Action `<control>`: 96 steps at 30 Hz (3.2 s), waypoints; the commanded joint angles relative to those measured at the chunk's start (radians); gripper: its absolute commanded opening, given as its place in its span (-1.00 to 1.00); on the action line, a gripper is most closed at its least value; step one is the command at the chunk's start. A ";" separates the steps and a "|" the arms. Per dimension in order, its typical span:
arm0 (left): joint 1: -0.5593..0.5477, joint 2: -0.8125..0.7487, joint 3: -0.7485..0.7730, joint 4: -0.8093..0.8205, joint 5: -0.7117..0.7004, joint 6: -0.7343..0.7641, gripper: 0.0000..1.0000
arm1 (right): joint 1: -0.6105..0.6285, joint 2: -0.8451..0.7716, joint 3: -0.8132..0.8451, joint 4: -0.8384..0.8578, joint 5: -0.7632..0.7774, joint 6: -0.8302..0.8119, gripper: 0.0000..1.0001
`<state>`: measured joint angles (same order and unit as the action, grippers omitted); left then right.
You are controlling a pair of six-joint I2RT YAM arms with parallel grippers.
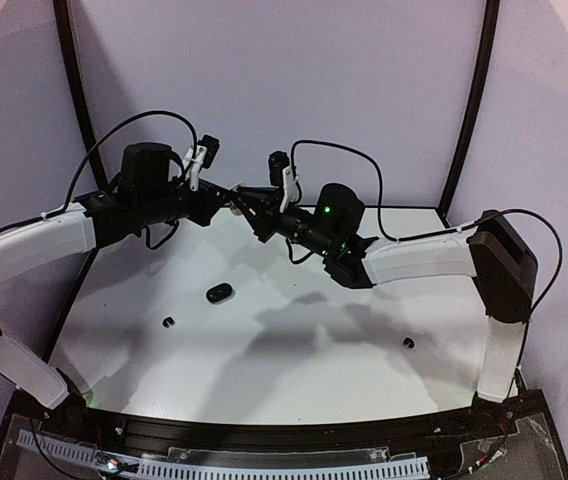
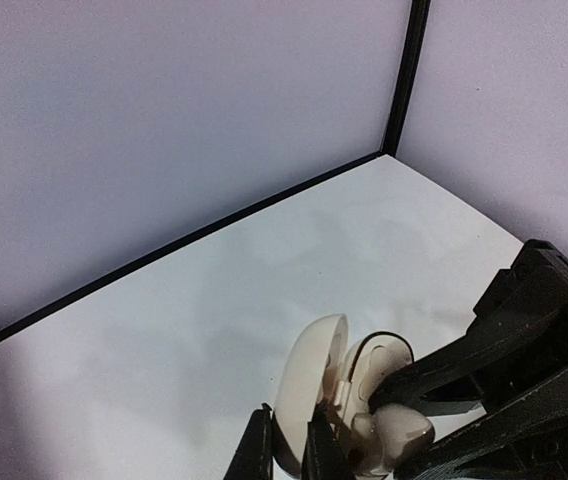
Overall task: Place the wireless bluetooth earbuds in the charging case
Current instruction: Insert the left earbud into the left side groove of the charging case.
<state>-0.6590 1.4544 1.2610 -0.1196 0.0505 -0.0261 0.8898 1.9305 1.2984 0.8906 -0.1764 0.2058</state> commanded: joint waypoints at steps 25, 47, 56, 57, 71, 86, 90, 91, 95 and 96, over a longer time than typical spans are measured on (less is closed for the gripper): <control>0.044 -0.049 0.045 0.008 0.155 -0.214 -0.98 | 0.001 -0.006 -0.010 -0.146 0.064 -0.190 -1.00; 0.057 -0.031 0.058 -0.038 0.206 -0.244 -0.98 | 0.010 -0.027 0.029 -0.332 0.144 -0.292 -0.83; 0.064 -0.018 0.076 -0.068 0.223 -0.244 -0.98 | 0.010 -0.041 0.029 -0.355 0.152 -0.300 -0.65; 0.064 -0.017 0.075 -0.072 0.225 -0.243 -0.98 | 0.011 -0.042 0.031 -0.357 0.151 -0.303 -0.64; 0.065 -0.004 0.072 -0.093 0.270 -0.247 -0.98 | 0.010 -0.028 0.076 -0.422 0.126 -0.312 -0.46; 0.065 -0.009 0.041 -0.114 0.210 -0.159 -0.98 | 0.009 -0.135 0.211 -0.504 -0.012 -0.375 0.10; 0.065 -0.015 0.035 -0.089 0.192 -0.075 -0.98 | -0.017 -0.193 0.274 -0.629 -0.133 -0.330 0.26; 0.065 -0.017 0.034 -0.084 0.195 -0.049 -0.98 | -0.030 -0.207 0.276 -0.663 -0.163 -0.314 0.30; 0.065 -0.027 0.032 -0.055 0.265 0.104 -0.98 | -0.114 -0.281 0.189 -0.761 -0.414 -0.219 0.35; 0.065 -0.036 0.029 -0.054 0.308 0.180 -0.98 | -0.139 -0.300 0.149 -0.760 -0.495 -0.207 0.38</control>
<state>-0.5919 1.4754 1.2900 -0.2184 0.2630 -0.0605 0.8322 1.6947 1.5387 0.2371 -0.3801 -0.0914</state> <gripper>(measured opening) 0.065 0.672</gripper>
